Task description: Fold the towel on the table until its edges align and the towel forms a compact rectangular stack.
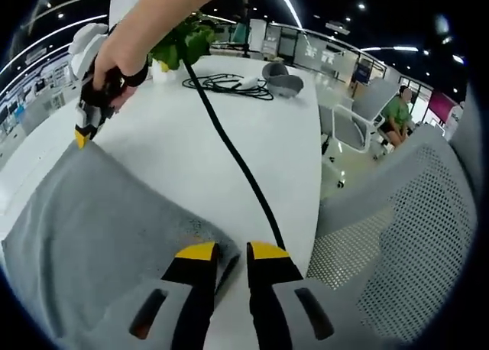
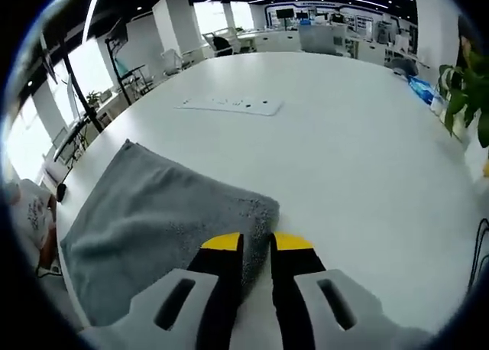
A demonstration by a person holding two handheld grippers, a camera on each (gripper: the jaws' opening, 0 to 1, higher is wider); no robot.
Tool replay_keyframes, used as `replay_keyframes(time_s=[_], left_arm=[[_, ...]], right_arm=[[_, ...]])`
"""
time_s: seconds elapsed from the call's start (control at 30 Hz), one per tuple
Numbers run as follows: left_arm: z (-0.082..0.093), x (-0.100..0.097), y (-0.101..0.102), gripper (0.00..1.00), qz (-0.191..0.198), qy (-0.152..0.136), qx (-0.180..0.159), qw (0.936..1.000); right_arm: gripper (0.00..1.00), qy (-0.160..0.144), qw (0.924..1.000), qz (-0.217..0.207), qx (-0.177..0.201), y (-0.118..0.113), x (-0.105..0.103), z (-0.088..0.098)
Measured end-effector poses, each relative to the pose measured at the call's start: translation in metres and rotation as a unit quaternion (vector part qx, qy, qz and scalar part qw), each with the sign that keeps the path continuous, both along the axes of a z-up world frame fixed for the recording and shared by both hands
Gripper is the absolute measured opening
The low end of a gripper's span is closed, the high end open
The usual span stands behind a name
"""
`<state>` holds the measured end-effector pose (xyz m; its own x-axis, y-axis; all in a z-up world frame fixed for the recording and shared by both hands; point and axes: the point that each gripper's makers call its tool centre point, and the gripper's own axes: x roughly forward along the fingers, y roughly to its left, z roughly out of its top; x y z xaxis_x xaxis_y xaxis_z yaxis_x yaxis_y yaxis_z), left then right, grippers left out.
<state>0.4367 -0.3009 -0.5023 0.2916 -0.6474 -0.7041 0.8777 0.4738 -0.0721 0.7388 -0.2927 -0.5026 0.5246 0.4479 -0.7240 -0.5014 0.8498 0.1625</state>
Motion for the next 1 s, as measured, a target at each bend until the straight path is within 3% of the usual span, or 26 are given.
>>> replay_keyframes(time_s=[0.13, 0.23, 0.4, 0.6, 0.73, 0.8, 0.83, 1.0], left_arm=[[-0.002, 0.0, -0.002, 0.16, -0.001, 0.005, 0.004, 1.0], [-0.005, 0.0, -0.002, 0.16, 0.005, 0.013, 0.003, 0.9999], [-0.007, -0.001, -0.002, 0.15, 0.008, 0.015, 0.004, 0.9999], [-0.012, 0.0, -0.001, 0.14, 0.011, 0.015, 0.009, 0.9998], [-0.012, 0.0, -0.001, 0.13, 0.009, 0.014, 0.015, 0.9998], [-0.012, 0.001, -0.001, 0.12, 0.009, 0.014, 0.015, 0.9998], [-0.013, 0.001, -0.001, 0.12, 0.008, 0.013, 0.016, 0.9998], [-0.011, 0.002, 0.0, 0.08, 0.011, 0.017, 0.015, 0.9997]], right_arm=[[0.11, 0.0, 0.9997, -0.02, 0.014, -0.002, -0.006, 0.007], [0.11, -0.001, 0.9991, -0.036, 0.024, -0.006, 0.008, 0.003], [0.12, 0.002, 0.9988, -0.043, 0.024, -0.007, 0.004, 0.003], [0.1, 0.011, 0.9991, -0.034, 0.022, -0.003, 0.011, -0.011], [0.08, 0.014, 0.9991, -0.034, 0.019, -0.002, 0.003, -0.012], [0.07, 0.012, 0.9989, -0.039, 0.022, -0.003, 0.01, -0.015], [0.06, 0.013, 0.9988, -0.041, 0.025, -0.001, -0.002, -0.007], [0.02, 0.011, 0.999, -0.035, 0.027, 0.0, 0.007, -0.011]])
